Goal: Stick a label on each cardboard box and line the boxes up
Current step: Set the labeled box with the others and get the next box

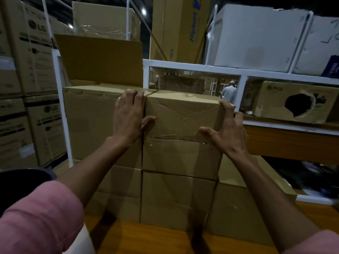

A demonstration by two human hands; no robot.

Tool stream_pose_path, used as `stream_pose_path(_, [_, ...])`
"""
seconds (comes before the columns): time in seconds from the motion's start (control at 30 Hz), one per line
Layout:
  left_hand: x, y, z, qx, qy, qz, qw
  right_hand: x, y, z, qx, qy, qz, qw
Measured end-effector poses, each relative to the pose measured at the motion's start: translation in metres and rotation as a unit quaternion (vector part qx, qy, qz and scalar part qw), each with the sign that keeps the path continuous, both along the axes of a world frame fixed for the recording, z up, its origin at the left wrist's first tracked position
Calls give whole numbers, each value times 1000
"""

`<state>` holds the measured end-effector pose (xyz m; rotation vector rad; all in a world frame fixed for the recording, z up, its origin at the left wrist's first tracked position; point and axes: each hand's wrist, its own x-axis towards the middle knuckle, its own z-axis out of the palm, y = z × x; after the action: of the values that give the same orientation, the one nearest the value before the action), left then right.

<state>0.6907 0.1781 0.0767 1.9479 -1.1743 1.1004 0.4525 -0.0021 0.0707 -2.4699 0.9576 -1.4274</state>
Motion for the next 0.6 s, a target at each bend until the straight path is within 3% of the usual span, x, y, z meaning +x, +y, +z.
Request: stream_pose_path(0.6, [0, -3, -8, 32, -10, 25, 999, 1, -8, -8, 11, 14, 16, 1000])
